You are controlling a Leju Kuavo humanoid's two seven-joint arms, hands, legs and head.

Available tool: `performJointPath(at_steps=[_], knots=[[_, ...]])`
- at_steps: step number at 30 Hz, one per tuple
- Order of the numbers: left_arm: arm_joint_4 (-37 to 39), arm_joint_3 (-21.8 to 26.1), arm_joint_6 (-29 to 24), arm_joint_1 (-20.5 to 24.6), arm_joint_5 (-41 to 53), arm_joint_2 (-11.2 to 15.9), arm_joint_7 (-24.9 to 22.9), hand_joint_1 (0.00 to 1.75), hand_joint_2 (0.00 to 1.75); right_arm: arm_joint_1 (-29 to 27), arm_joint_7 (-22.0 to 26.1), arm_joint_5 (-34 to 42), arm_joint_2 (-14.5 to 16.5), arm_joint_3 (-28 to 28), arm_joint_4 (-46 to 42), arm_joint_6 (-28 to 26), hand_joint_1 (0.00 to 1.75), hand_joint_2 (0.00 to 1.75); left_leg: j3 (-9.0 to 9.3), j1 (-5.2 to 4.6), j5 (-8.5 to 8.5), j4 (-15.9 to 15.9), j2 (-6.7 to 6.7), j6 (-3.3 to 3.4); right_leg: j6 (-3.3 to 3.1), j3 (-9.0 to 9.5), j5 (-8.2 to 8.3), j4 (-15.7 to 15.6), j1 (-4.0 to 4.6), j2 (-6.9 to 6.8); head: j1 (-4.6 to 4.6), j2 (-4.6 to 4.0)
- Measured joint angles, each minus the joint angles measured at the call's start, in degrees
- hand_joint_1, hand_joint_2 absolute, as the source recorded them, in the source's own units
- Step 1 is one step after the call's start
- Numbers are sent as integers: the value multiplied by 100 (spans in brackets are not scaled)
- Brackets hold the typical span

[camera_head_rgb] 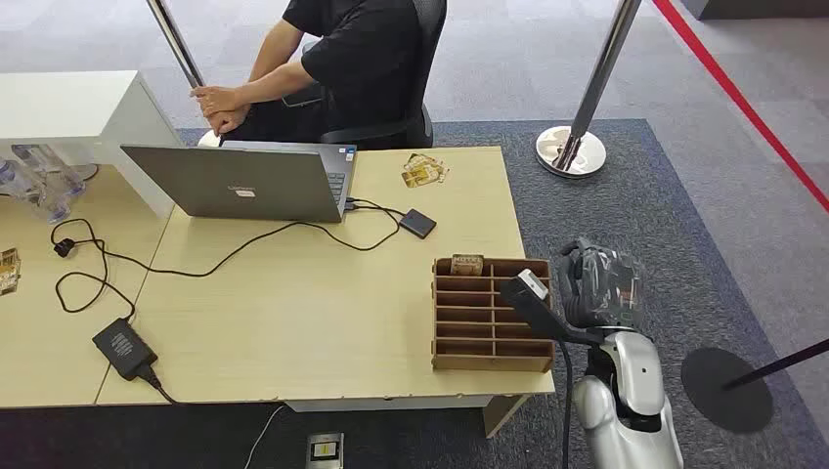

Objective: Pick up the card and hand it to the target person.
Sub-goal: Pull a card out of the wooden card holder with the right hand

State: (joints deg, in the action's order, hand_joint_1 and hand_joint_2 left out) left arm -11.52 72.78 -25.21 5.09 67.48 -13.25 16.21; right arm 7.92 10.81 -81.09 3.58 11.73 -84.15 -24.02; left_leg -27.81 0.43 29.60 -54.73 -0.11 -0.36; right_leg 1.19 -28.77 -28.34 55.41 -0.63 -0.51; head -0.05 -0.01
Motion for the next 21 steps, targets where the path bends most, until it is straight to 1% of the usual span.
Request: performJointPath(at_steps=[1,5,7,11,16,21], knots=[[0,-1,0,0,1,0,1,0,0,0,-10,-6,-7,9,0,1,141,175,0,0,0,0,0,0,0,0,0,0,0,0,0,0],[0,-10,11,0,16,0,6,0,0,-8,-98,-81,-49,72,-2,28,111,175,0,0,0,0,0,0,0,0,0,0,0,0,0,-1],[0,-14,21,0,21,0,8,0,0,-17,-143,-122,-72,115,-6,51,106,175,0,0,0,0,0,0,0,-1,0,0,0,0,1,-1],[0,-19,54,1,34,0,32,0,0,-24,-187,-177,-103,188,-25,80,85,175,0,0,0,0,0,0,0,-1,0,0,0,0,0,-1],[0,-22,67,1,35,0,42,0,0,-24,-209,-235,-135,272,-31,120,85,175,0,0,0,0,0,0,0,0,0,0,0,0,0,-1],[0,-26,69,1,36,0,41,0,0,-21,-211,-303,-172,370,-30,193,94,175,-1,0,0,0,0,0,0,-1,0,0,0,0,0,-1]])
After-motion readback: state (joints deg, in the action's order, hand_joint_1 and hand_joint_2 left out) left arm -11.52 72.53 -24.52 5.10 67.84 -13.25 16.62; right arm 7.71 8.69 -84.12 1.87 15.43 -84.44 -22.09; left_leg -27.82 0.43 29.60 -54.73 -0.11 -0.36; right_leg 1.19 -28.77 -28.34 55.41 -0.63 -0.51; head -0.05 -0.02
